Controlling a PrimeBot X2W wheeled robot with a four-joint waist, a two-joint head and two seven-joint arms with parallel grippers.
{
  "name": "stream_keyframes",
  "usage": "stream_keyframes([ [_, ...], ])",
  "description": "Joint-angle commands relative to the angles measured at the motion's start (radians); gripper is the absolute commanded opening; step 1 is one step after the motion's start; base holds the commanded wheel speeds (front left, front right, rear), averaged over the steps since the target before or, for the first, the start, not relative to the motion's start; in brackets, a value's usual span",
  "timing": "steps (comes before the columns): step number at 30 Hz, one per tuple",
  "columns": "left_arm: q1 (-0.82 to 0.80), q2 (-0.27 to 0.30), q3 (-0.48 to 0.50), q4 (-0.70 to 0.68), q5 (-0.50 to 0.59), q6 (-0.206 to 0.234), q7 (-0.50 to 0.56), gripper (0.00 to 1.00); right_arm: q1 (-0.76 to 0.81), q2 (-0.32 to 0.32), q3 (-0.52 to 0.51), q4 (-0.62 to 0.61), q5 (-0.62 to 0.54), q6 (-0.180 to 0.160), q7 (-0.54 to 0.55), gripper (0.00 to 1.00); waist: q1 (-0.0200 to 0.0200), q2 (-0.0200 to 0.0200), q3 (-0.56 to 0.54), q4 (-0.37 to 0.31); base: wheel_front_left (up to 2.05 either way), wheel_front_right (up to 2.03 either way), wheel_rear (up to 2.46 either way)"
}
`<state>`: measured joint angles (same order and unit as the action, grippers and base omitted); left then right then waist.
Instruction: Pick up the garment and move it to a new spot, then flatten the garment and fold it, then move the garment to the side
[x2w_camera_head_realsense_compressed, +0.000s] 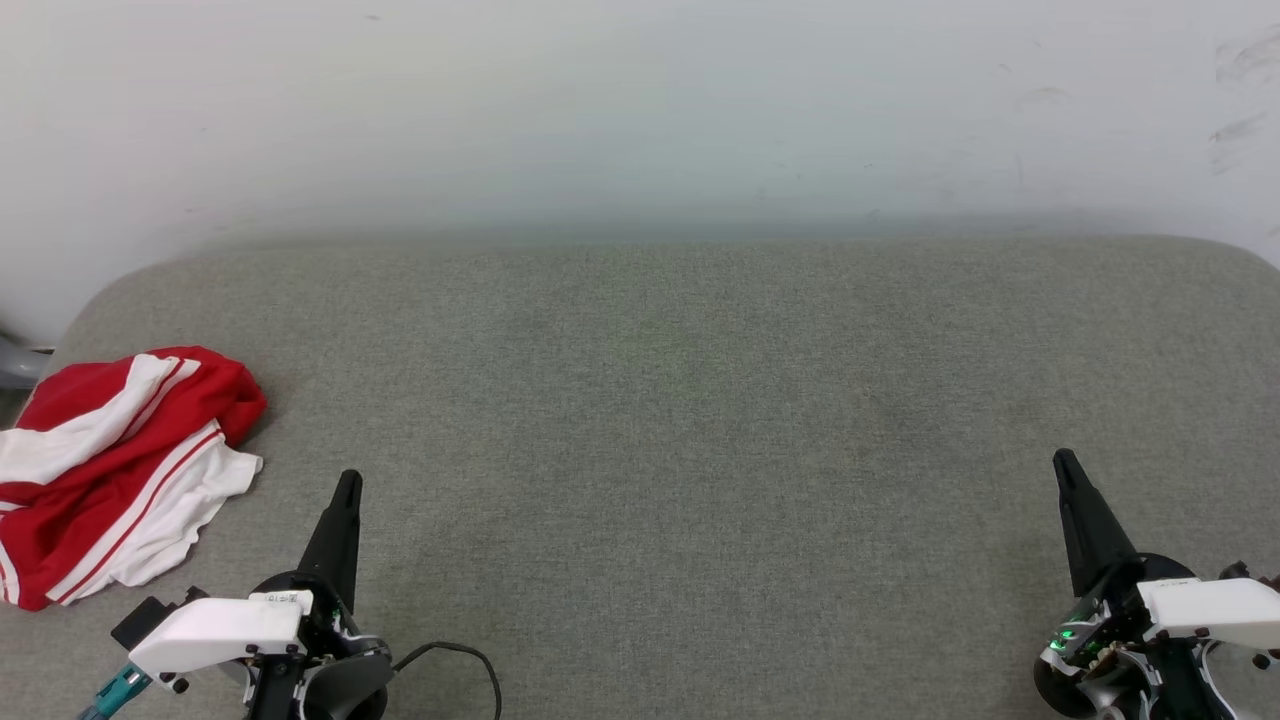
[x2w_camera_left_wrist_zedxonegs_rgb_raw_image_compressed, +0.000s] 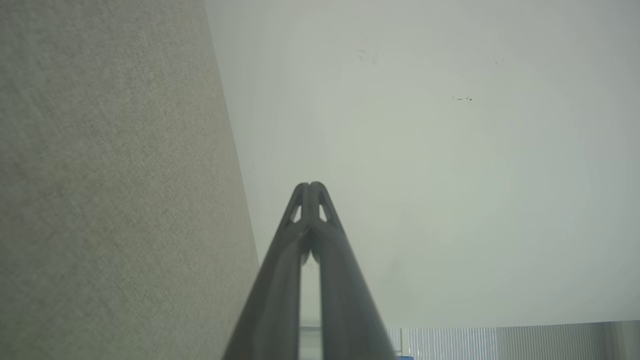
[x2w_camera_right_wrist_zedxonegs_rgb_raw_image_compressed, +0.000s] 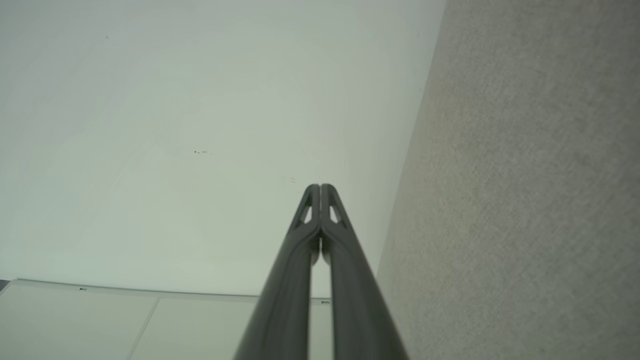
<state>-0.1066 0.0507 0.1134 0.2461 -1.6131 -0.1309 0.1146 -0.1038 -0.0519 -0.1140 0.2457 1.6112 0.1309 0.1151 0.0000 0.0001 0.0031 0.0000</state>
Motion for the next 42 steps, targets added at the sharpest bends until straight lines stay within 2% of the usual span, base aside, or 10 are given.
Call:
stream_keyframes([
  [1, -0.006, -0.001, 0.003, -0.001, 0.000, -0.002, 0.002, 0.00, -0.012, 0.004, 0.001, 0.000, 0.003, 0.000, 0.001, 0.00, 0.0000, -0.0001, 0.000, 0.000, 0.00, 0.00, 0.00],
  [37, -0.006, -0.001, 0.003, -0.001, 0.000, -0.002, 0.002, 0.00, -0.012, 0.004, 0.001, 0.000, 0.003, 0.000, 0.001, 0.00, 0.0000, -0.0001, 0.000, 0.000, 0.00, 0.00, 0.00],
  [38, 0.000, 0.000, 0.000, 0.000, 0.000, 0.000, 0.000, 1.00, 0.000, 0.000, 0.000, 0.000, 0.000, 0.000, 0.000, 1.00, 0.0000, -0.0001, 0.000, 0.000, 0.00, 0.00, 0.00],
  [42, 0.017, -0.002, -0.008, 0.017, 0.004, 0.000, -0.008, 1.00, 0.021, 0.001, 0.002, 0.018, -0.007, 0.000, -0.007, 1.00, 0.0000, -0.0001, 0.000, 0.000, 0.00, 0.00, 0.00],
])
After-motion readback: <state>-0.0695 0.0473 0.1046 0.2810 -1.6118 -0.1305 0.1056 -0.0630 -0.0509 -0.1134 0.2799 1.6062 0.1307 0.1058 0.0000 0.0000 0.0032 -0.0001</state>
